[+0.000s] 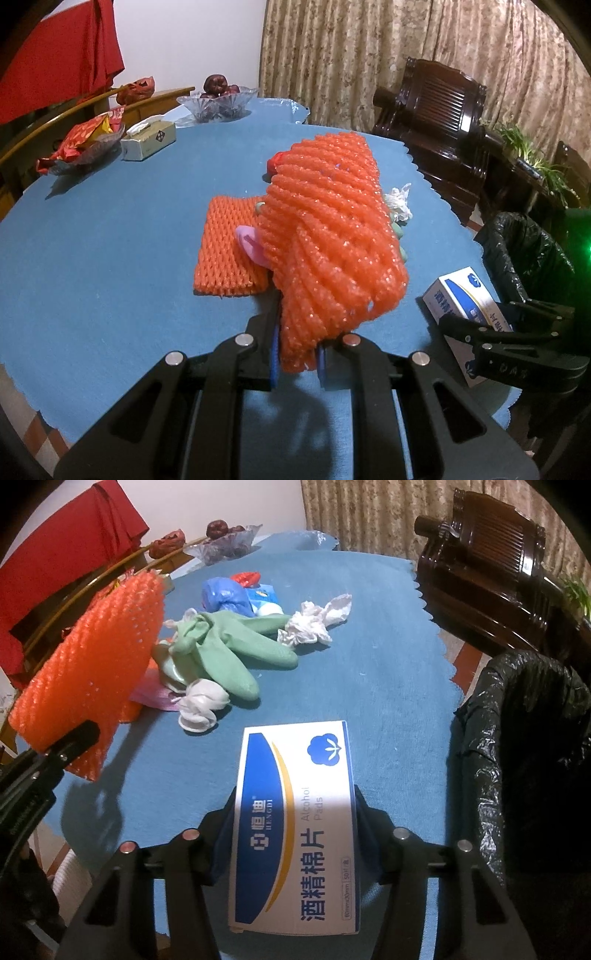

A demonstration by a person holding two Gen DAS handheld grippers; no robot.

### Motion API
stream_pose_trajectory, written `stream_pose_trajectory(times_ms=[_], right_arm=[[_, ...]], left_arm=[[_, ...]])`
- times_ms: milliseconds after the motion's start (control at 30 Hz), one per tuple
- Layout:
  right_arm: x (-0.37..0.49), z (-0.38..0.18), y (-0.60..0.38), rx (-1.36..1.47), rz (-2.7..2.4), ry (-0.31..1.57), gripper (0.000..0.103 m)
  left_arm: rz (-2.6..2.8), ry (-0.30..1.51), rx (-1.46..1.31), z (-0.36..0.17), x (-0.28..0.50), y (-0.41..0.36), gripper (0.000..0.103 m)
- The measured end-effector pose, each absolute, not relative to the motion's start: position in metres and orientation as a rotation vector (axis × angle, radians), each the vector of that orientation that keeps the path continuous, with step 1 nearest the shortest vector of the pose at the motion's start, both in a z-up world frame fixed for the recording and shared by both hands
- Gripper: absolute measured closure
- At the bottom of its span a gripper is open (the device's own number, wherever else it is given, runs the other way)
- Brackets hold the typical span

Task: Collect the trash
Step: 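Carry the orange net and box over the bin and open both tools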

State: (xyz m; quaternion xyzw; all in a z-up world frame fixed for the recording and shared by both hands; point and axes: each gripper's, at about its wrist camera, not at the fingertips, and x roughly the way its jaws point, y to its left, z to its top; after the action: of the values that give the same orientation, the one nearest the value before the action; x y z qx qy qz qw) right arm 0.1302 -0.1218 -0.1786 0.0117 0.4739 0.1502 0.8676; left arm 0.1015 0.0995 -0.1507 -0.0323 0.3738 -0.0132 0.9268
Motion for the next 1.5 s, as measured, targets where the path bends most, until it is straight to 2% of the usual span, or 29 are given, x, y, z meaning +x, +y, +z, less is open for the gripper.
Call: stream_pose_trajectory(times_ms=[400, 767, 1133, 1500], right_arm=[[0.126, -0.12, -0.131, 0.049, 0.342, 0.857, 0.048], [0.112, -0.077, -0.186, 0.108, 0.243, 0.761, 0.048], [0.093, -0.068, -0.286, 0.159, 0.019, 0.725, 0.048], [0.082, -0.082, -0.367, 0.209, -0.163, 0.733, 0.048]], left_arm=[[-0.072, 0.704, -0.079, -0.118, 0.095, 0.087, 0.09], [-0.203, 0.668, -0.046, -0.091, 0.096, 0.035, 0.09], [-0.402, 0.648, 0.0, -0.082, 0.115, -0.06, 0.09], [-0.577, 0.679, 0.054, -0.1, 0.13, -0.15, 0.09]])
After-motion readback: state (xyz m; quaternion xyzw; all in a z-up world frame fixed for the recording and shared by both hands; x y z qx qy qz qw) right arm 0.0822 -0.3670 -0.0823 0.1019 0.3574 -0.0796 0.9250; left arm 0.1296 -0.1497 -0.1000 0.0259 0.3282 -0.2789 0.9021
